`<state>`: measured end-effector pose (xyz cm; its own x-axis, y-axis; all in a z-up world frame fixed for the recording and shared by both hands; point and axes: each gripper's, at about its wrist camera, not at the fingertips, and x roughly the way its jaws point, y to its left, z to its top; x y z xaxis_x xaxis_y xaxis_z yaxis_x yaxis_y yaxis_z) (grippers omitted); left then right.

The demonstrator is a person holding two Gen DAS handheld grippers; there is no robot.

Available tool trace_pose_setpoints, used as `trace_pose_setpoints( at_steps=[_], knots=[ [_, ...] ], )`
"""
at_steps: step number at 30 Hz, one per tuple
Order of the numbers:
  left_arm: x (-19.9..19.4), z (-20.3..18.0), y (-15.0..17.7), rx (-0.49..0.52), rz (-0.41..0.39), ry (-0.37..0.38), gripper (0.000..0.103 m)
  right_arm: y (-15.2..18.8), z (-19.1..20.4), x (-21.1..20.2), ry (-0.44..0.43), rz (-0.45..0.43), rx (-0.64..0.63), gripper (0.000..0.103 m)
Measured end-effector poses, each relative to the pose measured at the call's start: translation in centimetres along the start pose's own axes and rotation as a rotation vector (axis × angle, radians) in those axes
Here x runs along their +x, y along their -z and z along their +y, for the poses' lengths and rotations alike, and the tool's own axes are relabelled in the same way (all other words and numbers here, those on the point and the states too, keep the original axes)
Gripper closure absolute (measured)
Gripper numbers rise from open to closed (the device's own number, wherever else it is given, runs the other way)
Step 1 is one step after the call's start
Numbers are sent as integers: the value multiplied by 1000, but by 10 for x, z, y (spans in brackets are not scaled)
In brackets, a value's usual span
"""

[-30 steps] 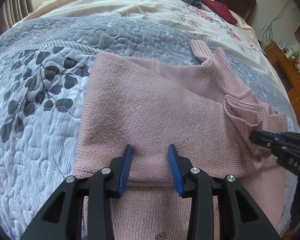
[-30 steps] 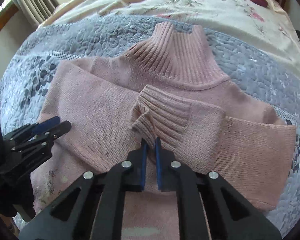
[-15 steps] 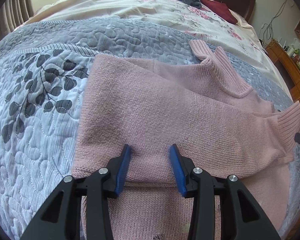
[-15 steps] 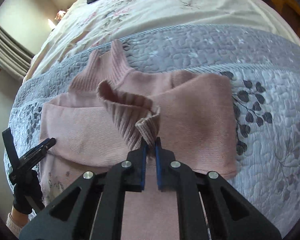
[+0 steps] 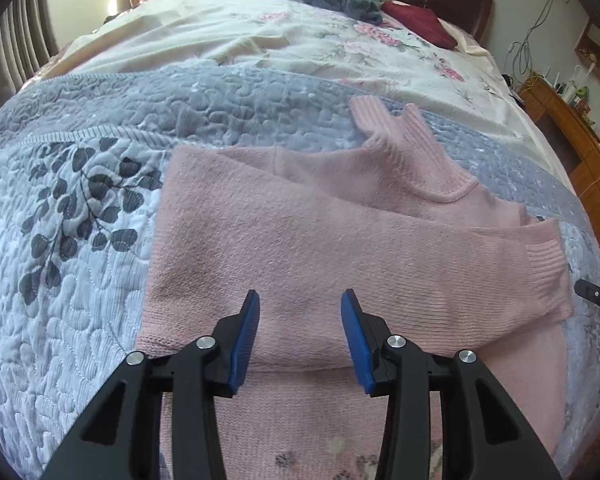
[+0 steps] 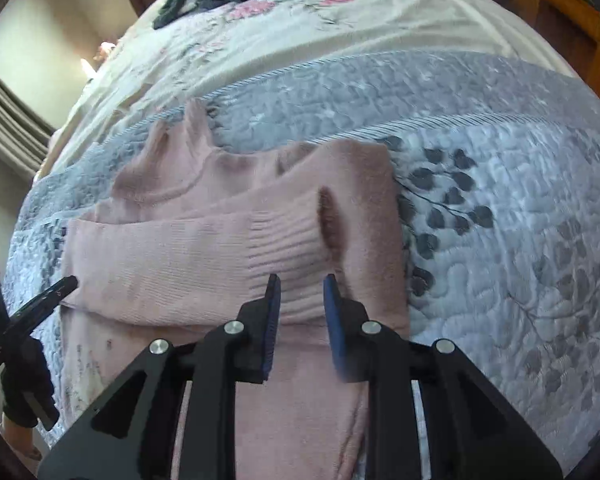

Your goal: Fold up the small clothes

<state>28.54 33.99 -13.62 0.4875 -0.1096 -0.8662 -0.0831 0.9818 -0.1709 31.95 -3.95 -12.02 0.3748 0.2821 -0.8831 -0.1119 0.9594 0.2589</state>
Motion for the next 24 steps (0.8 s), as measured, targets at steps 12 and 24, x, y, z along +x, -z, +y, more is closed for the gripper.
trace_pose_setpoints(
  at_steps=[12,24],
  knots=[
    [32,-16,15,87,48,7,60,5,-17,54,13,97,-4,77],
    [17,-8,-20,28,32,86,56,-31,13,39,-20,75,-96,62]
  ],
)
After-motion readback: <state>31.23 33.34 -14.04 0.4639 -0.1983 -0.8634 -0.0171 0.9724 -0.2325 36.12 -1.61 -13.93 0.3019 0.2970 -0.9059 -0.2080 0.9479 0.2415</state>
